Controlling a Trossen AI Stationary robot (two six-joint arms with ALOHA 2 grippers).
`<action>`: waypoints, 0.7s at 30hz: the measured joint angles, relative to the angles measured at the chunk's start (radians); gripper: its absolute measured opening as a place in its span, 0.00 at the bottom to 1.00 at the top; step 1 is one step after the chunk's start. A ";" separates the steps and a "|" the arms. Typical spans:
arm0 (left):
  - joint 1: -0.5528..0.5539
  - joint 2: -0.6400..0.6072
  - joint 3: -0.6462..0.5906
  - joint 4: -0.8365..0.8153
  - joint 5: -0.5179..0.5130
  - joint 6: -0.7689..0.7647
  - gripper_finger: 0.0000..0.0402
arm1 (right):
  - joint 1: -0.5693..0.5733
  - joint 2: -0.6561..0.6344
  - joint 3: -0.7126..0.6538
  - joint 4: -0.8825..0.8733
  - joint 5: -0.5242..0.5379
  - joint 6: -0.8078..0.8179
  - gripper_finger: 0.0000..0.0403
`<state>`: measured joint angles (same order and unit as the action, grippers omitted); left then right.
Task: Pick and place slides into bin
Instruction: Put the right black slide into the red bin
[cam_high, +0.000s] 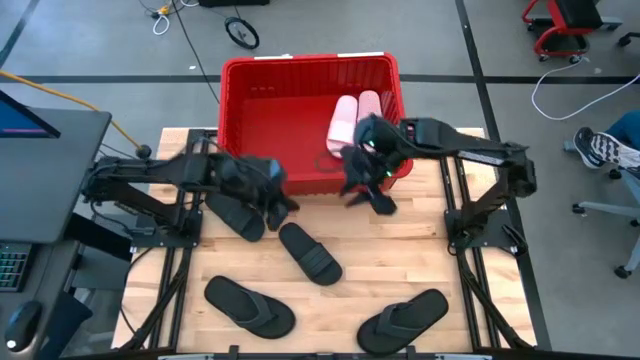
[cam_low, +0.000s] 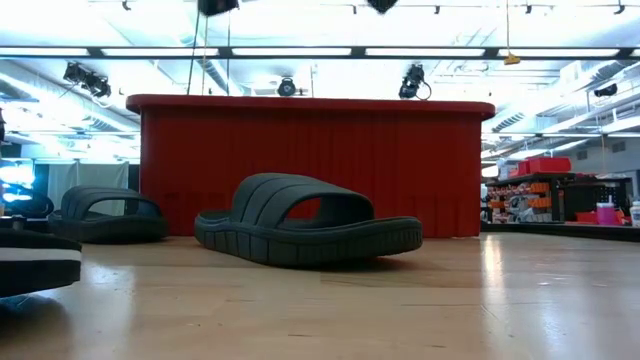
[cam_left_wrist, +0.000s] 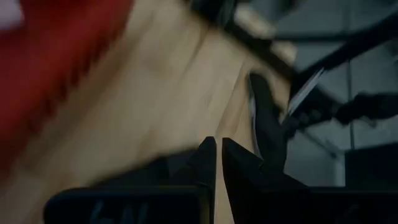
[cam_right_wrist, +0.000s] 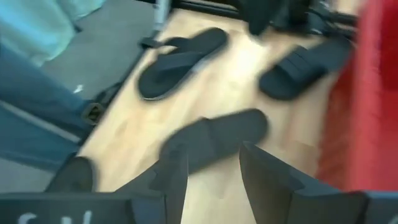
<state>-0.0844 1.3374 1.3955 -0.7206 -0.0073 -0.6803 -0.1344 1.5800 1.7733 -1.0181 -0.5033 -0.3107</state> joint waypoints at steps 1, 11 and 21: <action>-0.019 0.024 0.000 -0.019 0.005 -0.017 0.08 | 0.026 -0.008 0.000 0.003 0.000 0.000 0.37; -0.141 0.336 0.000 0.026 0.055 -0.054 0.30 | 0.221 -0.028 0.000 0.009 0.005 0.141 0.37; -0.119 0.505 0.000 0.034 0.101 -0.147 0.60 | 0.356 -0.031 0.000 0.011 0.005 0.247 0.37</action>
<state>-0.2031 1.8421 1.3952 -0.6868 0.0937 -0.8274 0.2220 1.5490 1.7733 -1.0068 -0.4988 -0.0638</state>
